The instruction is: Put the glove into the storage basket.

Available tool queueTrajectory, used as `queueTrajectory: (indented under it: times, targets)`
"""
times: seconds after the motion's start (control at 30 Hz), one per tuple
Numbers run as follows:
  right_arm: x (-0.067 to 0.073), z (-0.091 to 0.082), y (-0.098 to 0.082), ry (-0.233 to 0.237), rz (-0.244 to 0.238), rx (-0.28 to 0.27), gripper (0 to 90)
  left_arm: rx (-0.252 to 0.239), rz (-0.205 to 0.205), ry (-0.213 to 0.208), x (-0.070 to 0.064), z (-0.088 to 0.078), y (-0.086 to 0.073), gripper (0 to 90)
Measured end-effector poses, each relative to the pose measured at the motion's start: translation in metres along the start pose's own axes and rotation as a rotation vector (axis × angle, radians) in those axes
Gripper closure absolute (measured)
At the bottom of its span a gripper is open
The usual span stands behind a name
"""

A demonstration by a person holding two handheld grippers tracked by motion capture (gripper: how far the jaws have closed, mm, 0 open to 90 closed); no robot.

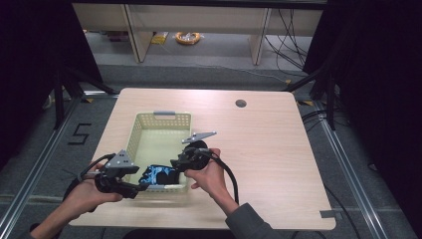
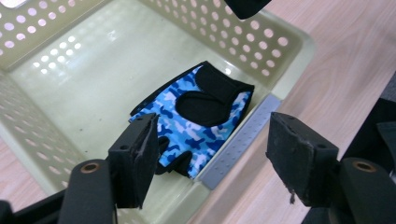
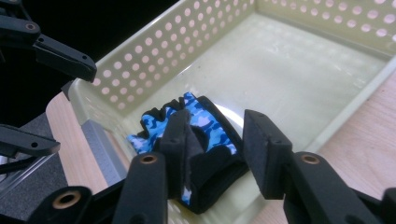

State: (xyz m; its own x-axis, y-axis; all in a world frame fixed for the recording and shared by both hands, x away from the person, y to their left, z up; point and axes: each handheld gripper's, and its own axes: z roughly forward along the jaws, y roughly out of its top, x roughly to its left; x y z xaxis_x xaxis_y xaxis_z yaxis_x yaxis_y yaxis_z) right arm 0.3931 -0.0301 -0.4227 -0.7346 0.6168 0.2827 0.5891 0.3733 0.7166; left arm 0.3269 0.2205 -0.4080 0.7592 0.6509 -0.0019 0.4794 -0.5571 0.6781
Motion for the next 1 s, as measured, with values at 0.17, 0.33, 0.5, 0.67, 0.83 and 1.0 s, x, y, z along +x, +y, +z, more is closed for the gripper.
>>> queueTrajectory:
  times: [0.17,0.33,0.5,0.67,0.83,1.0]
  targets:
    - [-0.005,-0.014,-0.005,0.001,-0.002,-0.026,60.8,-0.008,0.013,-0.015,-0.009,-0.001,0.000,31.0]
    - [-0.010,-0.029,-0.012,0.004,0.007,-0.063,58.2,-0.030,0.017,-0.036,-0.020,0.000,0.000,30.1]
    - [-0.016,-0.045,-0.018,-0.012,0.005,-0.085,56.0,-0.037,0.030,-0.057,-0.030,0.003,0.000,29.3]
    - [-0.021,-0.057,-0.025,-0.022,-0.003,-0.104,53.4,-0.054,0.023,-0.084,-0.038,0.007,0.002,28.9]
    - [-0.023,-0.066,-0.031,-0.033,-0.001,-0.119,51.8,-0.064,0.021,-0.097,-0.043,0.011,0.004,28.8]
    - [-0.027,-0.074,-0.037,-0.035,-0.003,-0.146,50.5,-0.064,0.027,-0.103,-0.047,0.016,0.002,28.7]
